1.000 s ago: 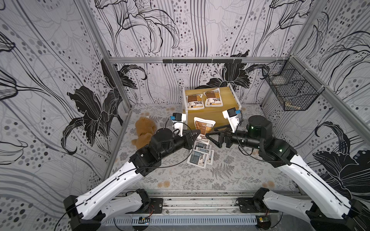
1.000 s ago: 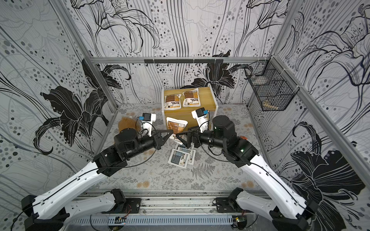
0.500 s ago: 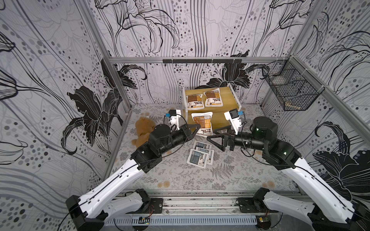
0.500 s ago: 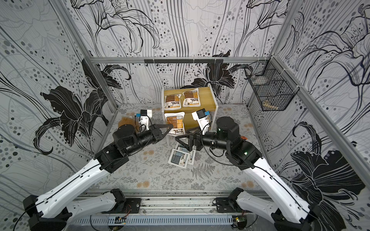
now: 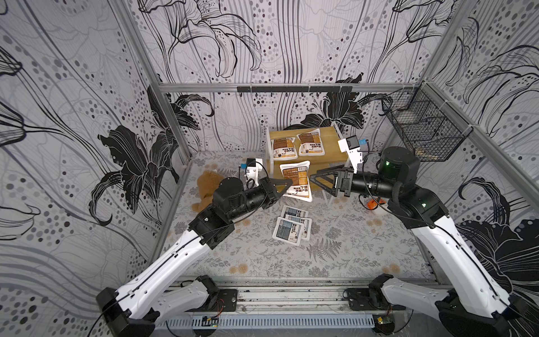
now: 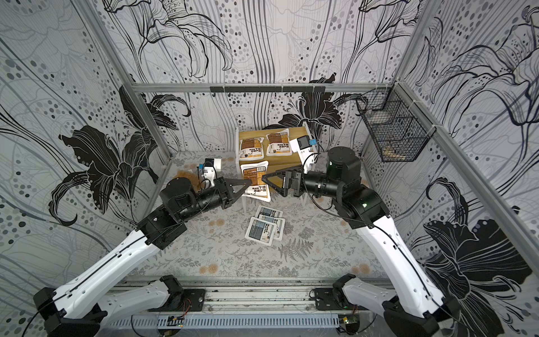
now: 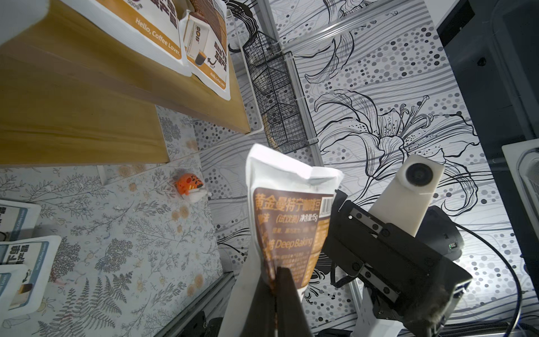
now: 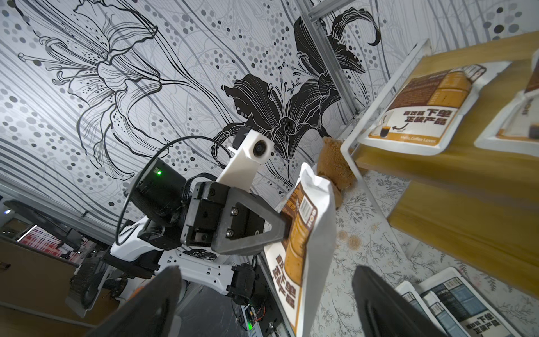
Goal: Place the bagged coffee beans on the shelf by color
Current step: Pick up the bagged coffee beans at the center of the board.
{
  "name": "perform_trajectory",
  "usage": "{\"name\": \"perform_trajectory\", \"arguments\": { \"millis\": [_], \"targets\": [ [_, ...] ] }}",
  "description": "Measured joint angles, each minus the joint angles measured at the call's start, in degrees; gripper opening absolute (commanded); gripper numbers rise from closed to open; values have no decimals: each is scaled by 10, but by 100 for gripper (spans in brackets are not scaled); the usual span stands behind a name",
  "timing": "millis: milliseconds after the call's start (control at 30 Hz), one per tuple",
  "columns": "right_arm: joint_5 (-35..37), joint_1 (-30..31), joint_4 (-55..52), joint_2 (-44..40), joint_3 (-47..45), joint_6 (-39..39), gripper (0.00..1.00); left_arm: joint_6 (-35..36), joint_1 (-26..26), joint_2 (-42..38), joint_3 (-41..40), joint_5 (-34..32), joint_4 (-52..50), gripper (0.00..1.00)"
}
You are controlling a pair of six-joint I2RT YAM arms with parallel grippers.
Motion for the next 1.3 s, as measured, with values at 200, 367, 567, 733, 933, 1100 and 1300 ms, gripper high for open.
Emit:
{"name": "perform_trajectory", "arguments": {
  "millis": [200, 367, 567, 733, 933, 1100, 1300],
  "targets": [
    [-52, -4, 9, 21, 3, 32, 98, -24, 9, 0, 0, 26, 14, 0],
    [-84, -4, 8, 21, 3, 37, 97, -34, 15, 6, 0, 44, 25, 0],
    [-96, -5, 0, 21, 2, 37, 96, -40, 22, 16, 0, 62, 26, 0],
    [-98, -5, 5, 16, -17, 37, 99, -42, 24, 25, 1, 71, 24, 0],
    [-98, -6, 28, 8, -58, 42, 88, -42, 25, 33, 4, 72, 16, 0],
    [-98, -6, 52, -7, -105, 50, 80, -43, 25, 37, 5, 71, 12, 0],
    [-98, -4, 69, -11, -130, 69, 71, -48, 25, 38, 5, 70, 30, 0]
  ]
}}
